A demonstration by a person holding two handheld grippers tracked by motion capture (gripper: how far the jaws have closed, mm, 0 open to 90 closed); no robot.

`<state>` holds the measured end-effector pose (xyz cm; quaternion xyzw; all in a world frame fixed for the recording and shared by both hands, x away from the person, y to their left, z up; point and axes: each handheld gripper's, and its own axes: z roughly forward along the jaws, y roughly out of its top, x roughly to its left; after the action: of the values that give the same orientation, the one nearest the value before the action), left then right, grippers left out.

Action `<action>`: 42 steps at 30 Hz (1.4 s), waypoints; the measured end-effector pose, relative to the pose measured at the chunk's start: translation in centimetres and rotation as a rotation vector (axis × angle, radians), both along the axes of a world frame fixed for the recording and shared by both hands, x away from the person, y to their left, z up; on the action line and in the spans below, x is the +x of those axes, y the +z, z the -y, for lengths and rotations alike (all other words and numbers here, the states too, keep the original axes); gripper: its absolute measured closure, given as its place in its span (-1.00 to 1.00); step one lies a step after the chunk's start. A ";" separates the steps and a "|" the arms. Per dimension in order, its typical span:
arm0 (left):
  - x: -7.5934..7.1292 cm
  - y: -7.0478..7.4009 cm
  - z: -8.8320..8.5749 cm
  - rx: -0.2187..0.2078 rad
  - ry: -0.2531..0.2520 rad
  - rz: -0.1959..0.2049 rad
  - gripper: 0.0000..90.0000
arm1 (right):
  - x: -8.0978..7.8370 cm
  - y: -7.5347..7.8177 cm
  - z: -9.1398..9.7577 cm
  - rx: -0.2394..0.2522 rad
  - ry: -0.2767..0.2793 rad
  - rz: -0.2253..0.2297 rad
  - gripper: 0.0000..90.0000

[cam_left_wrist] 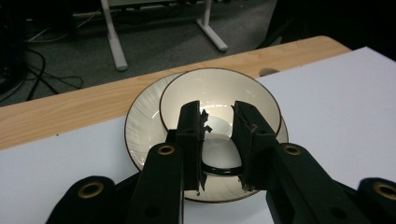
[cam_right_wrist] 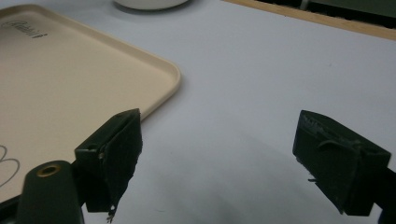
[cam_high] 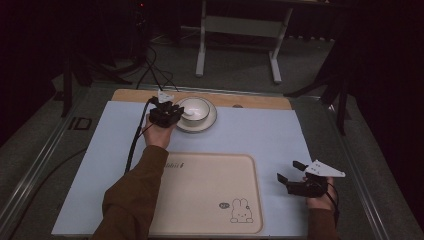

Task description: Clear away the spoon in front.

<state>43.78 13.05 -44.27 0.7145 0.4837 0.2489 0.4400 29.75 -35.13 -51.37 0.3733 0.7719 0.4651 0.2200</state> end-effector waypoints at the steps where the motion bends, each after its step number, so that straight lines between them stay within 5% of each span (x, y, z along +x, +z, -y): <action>1: -0.1 0.2 -0.1 -0.004 0.001 0.002 0.63 | 0.0 0.0 0.0 0.000 -0.001 0.000 -0.66; 42: -4.6 4.3 -2.8 -0.016 -0.020 0.079 0.63 | -0.1 0.0 0.0 0.002 -0.001 0.000 -0.66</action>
<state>39.13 15.82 -39.99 0.7054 0.4609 0.2687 0.4668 29.69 -35.15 -51.34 0.3740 0.7713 0.4656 0.2199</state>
